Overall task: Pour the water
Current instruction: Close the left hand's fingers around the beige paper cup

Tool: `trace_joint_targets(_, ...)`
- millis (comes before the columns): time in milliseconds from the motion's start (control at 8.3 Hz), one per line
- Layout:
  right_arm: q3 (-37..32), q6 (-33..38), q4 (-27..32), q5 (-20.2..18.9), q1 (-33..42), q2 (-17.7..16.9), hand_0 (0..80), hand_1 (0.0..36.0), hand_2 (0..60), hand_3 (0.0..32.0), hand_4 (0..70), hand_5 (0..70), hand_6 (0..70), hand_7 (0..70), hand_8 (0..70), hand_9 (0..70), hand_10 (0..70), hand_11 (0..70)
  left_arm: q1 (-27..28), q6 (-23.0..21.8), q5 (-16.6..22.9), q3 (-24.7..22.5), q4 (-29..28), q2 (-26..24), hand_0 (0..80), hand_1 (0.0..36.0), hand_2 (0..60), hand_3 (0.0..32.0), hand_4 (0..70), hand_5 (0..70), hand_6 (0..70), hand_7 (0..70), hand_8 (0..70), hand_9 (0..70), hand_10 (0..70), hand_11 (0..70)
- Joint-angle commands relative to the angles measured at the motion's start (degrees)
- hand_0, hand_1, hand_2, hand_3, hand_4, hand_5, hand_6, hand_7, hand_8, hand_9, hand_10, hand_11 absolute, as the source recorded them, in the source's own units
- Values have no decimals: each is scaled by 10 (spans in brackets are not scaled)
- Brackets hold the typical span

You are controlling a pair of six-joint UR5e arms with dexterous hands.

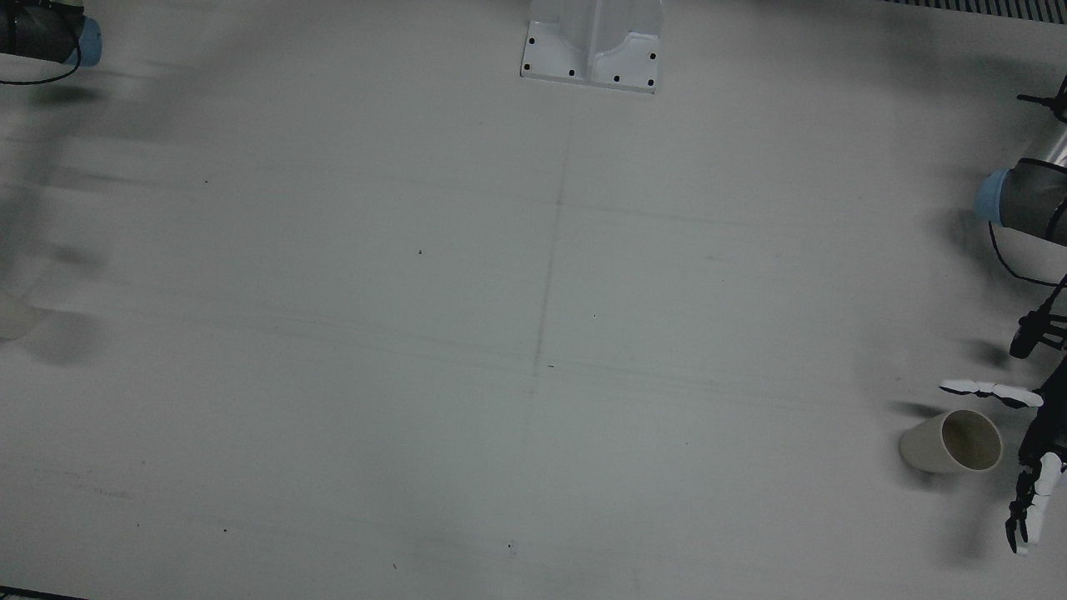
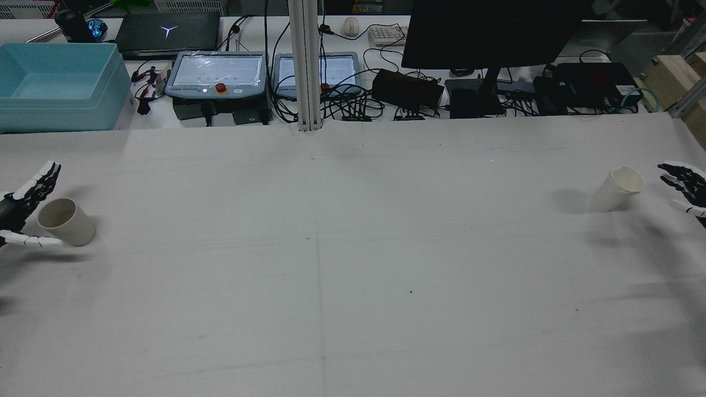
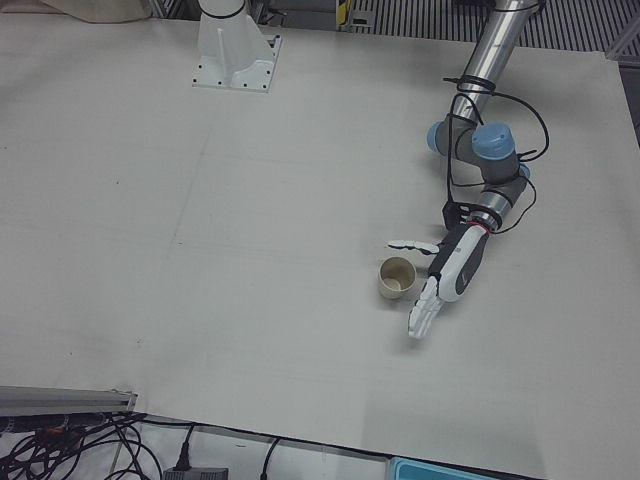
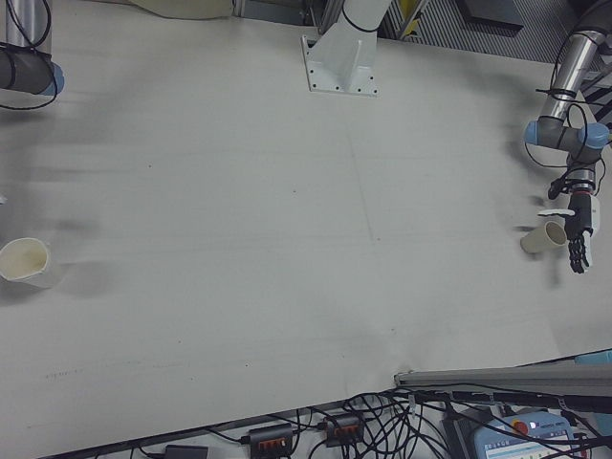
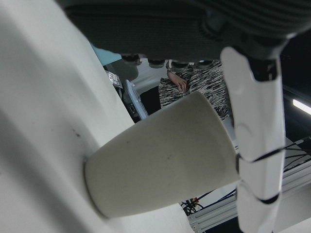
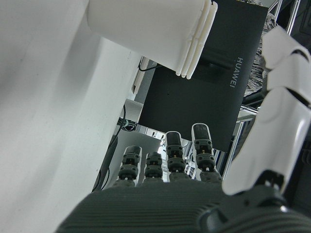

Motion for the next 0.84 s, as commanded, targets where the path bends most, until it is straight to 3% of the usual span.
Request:
trace_joint_targets(0, 0, 0, 0, 1, 0, 0, 472, 149, 206, 0, 147, 225, 127, 217, 60, 114, 93, 149, 0, 7, 0, 11, 1, -13, 532, 234, 113, 0, 0, 0, 0, 0, 0, 0, 0, 0)
trace_joint_targets(723, 0, -1, 0, 1, -1, -6, 469, 146, 200, 0, 133, 216, 120, 211, 59, 113, 94, 150, 34, 2, -1, 18, -5, -12, 536, 237, 110, 0, 0, 0, 0, 0, 0, 0, 0, 0)
